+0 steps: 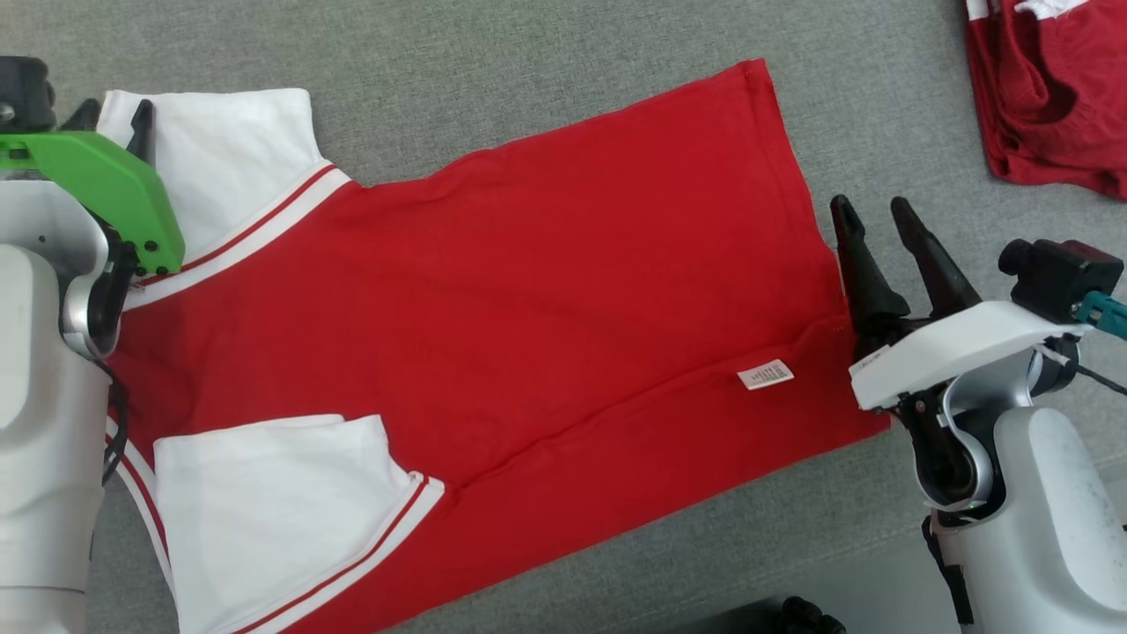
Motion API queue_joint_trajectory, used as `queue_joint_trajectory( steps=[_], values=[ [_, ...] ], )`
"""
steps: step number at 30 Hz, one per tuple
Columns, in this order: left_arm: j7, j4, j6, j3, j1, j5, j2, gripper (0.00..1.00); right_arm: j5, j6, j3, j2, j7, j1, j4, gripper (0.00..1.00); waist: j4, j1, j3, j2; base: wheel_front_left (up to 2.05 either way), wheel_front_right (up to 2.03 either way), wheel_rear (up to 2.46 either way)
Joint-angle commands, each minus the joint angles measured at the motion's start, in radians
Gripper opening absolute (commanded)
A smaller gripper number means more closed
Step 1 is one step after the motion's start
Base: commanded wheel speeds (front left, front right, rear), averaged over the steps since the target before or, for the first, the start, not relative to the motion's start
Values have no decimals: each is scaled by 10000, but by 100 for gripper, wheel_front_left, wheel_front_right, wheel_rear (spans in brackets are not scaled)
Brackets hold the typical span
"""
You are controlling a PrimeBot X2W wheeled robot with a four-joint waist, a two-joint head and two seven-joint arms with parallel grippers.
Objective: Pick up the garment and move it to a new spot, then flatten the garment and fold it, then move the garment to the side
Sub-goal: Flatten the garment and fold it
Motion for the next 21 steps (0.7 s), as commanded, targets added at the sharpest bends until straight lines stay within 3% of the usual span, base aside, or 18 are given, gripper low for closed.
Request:
queue_joint_trajectory(
  steps=[1, 8, 13, 21],
  values=[
    [-35, 177, -80, -99, 46, 81, -29, 0, -77, 3, 8, -123, 25, -207, -72, 100, 60, -2, -61, 0, 0, 0, 0],
    [-1222, -181, -98, -76, 171, -132, -416, 0, -1145, 3, 214, -1084, 436, -1299, 431, 100, 540, -2, -391, 0, 0, 0, 0],
    [-2291, -905, -101, 47, 661, -459, -852, 0, -1732, -2, 536, -1730, 877, -2450, 1809, 100, 1153, -2, -588, 0, 0, 0, 0],
    [-3103, -2587, 23, -107, 1898, -572, -1340, 0, -2194, 0, 1194, -2633, 1400, -4051, 4290, 100, 2134, -2, -651, 0, 0, 0, 0]
  ],
)
